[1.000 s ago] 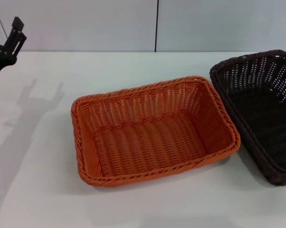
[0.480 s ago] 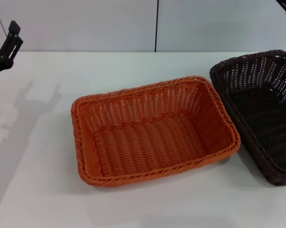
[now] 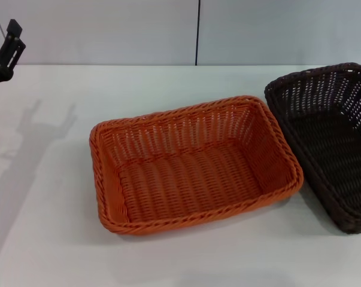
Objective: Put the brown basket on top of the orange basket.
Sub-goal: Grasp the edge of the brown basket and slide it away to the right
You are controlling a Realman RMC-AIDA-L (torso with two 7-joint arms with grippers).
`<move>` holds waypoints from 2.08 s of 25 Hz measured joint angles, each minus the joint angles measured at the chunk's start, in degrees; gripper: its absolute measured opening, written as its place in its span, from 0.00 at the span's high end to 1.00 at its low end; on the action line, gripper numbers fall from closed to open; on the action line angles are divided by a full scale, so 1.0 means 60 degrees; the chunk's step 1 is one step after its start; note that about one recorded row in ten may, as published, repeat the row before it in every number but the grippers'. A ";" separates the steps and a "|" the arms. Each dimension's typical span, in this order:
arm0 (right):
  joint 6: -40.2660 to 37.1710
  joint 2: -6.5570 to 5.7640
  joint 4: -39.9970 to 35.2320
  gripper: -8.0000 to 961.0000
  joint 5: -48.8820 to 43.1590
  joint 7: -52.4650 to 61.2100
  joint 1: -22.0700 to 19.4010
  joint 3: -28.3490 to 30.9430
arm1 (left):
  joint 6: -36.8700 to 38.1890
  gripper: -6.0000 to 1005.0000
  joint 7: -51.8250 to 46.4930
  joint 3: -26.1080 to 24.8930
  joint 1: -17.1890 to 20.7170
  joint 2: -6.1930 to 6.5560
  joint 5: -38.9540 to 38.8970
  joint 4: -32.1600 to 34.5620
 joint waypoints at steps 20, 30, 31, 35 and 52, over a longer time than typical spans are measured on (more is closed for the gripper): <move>0.7413 -0.0094 -0.2871 0.26 -0.5612 0.0291 0.0098 -0.0257 | -0.0093 0.17 0.0144 -0.0128 0.0018 0.0015 -0.0048 0.0245; 0.9024 0.0052 -0.2550 0.27 -0.6267 -0.0346 -0.0182 -0.0841 | -0.0160 0.17 0.0702 -0.0124 0.0022 -0.0009 -0.0052 0.0234; 0.9099 0.0053 -0.2463 0.27 -0.6311 -0.0417 -0.0183 -0.0879 | -0.0179 0.17 0.0807 -0.0122 -0.0013 -0.0020 -0.0056 0.0229; 0.9471 0.0025 -0.2080 0.27 -0.6390 -0.0590 -0.0104 -0.0943 | -0.0181 0.17 0.0908 -0.0374 -0.0104 -0.0048 -0.0166 0.0194; 1.0362 0.0139 -0.0182 0.28 -0.6302 -0.0990 0.0530 -0.1389 | -0.0185 0.17 0.0907 -0.1681 -0.0322 -0.0004 -0.0254 0.0201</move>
